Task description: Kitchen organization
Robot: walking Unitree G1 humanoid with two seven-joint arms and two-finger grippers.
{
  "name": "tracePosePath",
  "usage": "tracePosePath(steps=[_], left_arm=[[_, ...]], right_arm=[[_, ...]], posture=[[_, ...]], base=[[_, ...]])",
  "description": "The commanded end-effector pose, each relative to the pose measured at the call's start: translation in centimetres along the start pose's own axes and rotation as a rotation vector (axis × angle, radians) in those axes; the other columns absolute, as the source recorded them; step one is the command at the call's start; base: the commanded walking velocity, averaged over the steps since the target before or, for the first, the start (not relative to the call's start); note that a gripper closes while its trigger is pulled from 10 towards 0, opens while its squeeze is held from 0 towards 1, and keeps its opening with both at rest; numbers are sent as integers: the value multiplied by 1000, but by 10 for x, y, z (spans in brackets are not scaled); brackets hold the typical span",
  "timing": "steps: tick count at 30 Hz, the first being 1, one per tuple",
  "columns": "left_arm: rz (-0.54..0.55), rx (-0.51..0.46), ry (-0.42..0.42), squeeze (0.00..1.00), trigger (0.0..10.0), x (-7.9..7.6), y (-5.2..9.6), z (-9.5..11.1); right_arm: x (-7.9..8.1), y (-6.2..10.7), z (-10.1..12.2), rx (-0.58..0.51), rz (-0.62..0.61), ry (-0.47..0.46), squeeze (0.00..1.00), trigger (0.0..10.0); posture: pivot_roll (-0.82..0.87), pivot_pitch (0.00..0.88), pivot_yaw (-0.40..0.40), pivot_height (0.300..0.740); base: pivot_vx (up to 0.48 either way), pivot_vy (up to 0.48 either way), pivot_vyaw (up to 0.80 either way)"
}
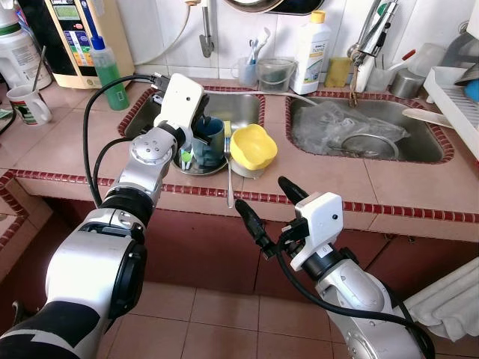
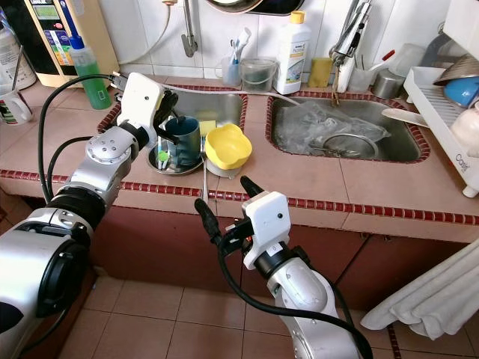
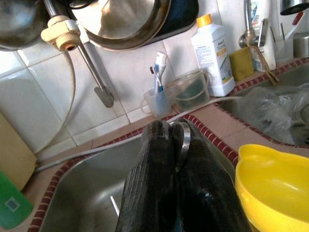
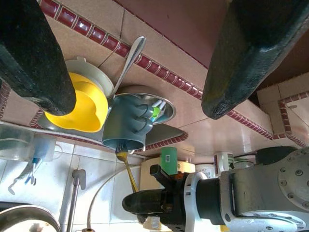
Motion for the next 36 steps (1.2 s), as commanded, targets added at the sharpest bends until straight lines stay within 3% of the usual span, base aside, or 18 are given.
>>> tracePosePath(steps=[1, 14, 25, 32, 36], left_arm=[[1, -58, -31, 0, 10000, 6, -5, 25], [6, -115, -41, 0, 10000, 12, -6, 45], [83, -162, 67, 0, 10000, 24, -5, 51], [119, -215, 173, 0, 10000, 31, -2, 57], [121, -245, 193, 0, 10000, 27, -1, 56]], right_arm=[[1, -1, 1, -11, 0, -6, 0, 10000], [2, -2, 1, -11, 1, -10, 0, 10000], [-3, -2, 2, -19, -23, -6, 0, 10000], [-20, -4, 7, -40, -100, 16, 0, 10000], [-49, -3, 10, -55, -220, 49, 0, 10000]], posture=[[-222, 0, 54, 740], [-220, 0, 54, 740], [-223, 0, 56, 740], [-221, 0, 54, 740], [-218, 0, 52, 740]], base=[[0, 0, 0], [0, 0, 0], [0, 0, 0], [0, 0, 0], [0, 0, 0]])
Point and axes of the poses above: a point about 5 cm out from each wrist's last joint towards the gripper, its own y axis pointing back from the gripper into the wrist, its own z axis along the axis of the wrist's last joint, x = y × z, the point moved 5 cm from there along -y, pointing out of the wrist towards the gripper, and after that the axes turned 11 degrees about y, right-handed, at the moved point
